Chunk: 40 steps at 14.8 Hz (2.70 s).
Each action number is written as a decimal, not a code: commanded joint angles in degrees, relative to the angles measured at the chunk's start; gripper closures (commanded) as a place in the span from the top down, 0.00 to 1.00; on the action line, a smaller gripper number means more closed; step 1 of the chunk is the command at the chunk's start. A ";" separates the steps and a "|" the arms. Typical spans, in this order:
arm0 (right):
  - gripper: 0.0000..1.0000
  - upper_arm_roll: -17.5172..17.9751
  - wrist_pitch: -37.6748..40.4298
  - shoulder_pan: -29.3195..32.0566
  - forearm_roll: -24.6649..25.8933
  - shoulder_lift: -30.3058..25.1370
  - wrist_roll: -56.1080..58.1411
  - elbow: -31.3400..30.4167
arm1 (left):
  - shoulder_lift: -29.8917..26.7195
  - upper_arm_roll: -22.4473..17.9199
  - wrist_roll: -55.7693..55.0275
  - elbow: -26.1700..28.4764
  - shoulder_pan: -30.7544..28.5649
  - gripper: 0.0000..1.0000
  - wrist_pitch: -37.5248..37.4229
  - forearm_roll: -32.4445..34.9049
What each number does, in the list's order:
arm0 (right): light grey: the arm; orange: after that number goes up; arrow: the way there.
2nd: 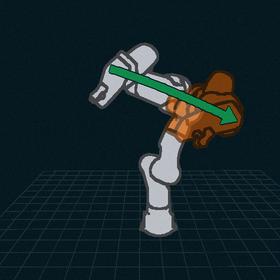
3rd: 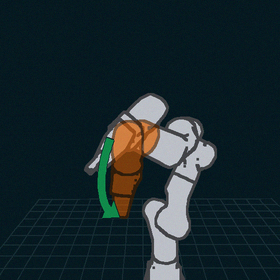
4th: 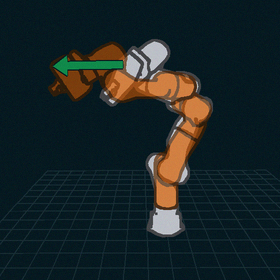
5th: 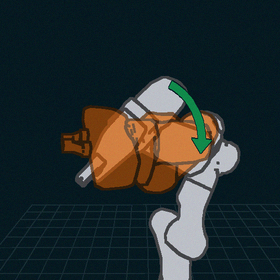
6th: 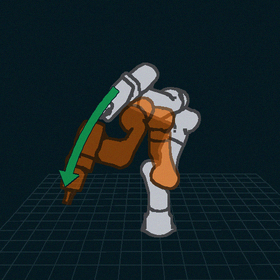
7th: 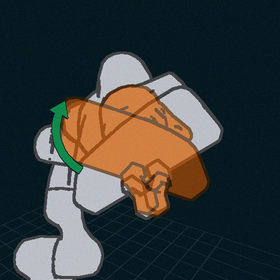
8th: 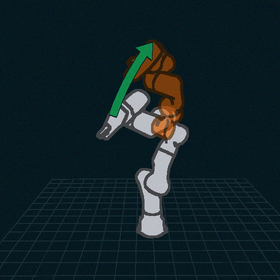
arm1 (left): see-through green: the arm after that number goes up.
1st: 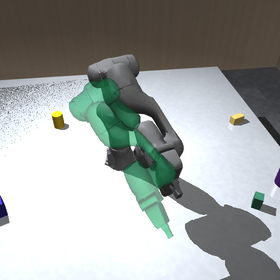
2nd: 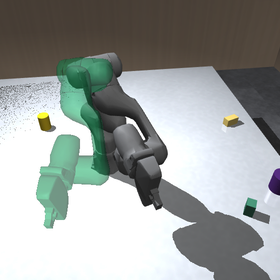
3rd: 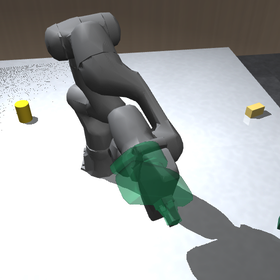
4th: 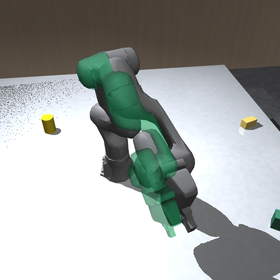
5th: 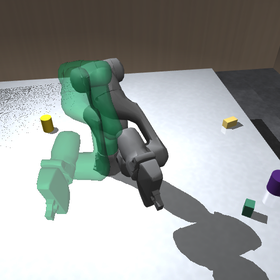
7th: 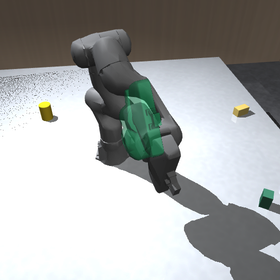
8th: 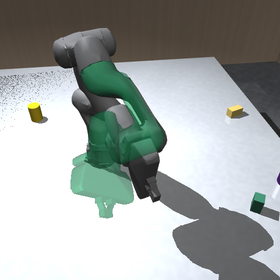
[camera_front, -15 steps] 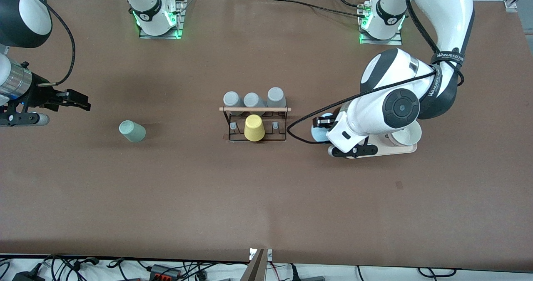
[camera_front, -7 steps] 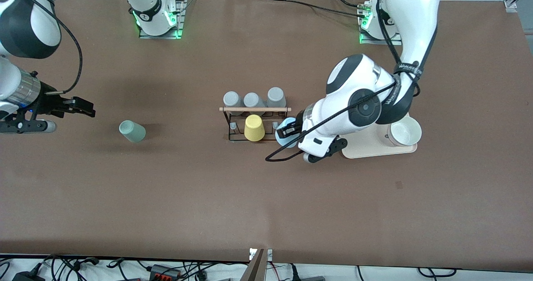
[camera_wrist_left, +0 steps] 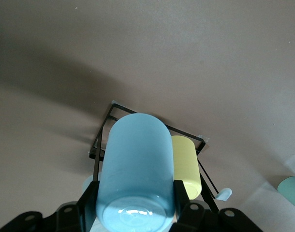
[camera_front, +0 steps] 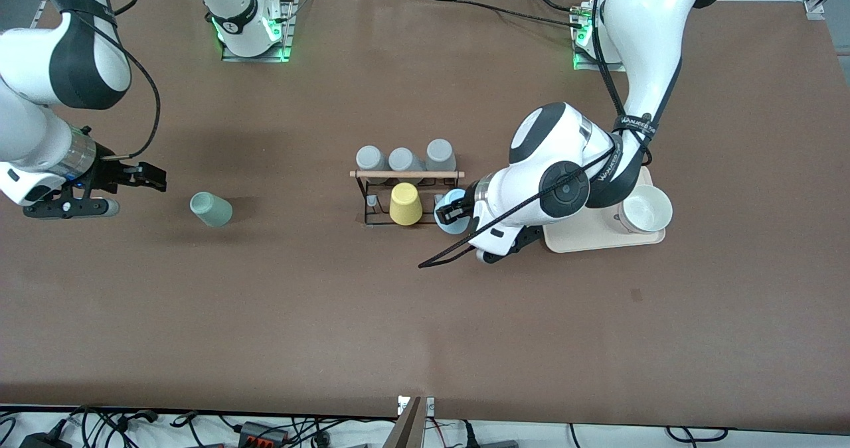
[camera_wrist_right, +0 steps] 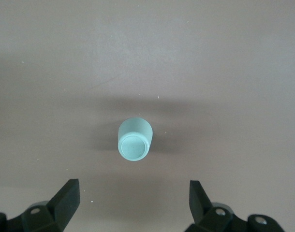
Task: Hang scattered cups on rack with three cups
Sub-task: 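Carry the blue cup to the rack while the right gripper reaches the green cup, then lower the blue cup onto the rack peg and open the left gripper, then raise the left gripper away while the right gripper grasps the green cup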
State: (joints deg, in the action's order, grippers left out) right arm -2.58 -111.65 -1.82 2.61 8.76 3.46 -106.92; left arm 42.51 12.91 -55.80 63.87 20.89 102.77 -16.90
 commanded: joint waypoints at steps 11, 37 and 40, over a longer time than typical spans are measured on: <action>1.00 0.03 -15.26 -0.64 0.29 7.05 -0.82 -8.66 | 2.57 -0.26 -2.12 1.08 2.84 0.10 -0.73 -1.12; 1.00 0.03 -17.29 -0.03 -2.00 15.58 -0.03 -8.31 | -24.04 0.09 20.64 3.71 -20.63 1.00 -31.74 15.49; 0.74 0.38 -17.28 -0.03 -2.00 15.67 -0.03 -8.22 | -28.87 -0.08 22.83 10.64 -21.51 1.00 -29.40 15.41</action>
State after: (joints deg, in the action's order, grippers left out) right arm -2.72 -128.36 -1.87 1.51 24.29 3.07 -115.34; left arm 19.82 12.67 -36.29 66.60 0.32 70.80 -2.01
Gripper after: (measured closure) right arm 0.044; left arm 0.000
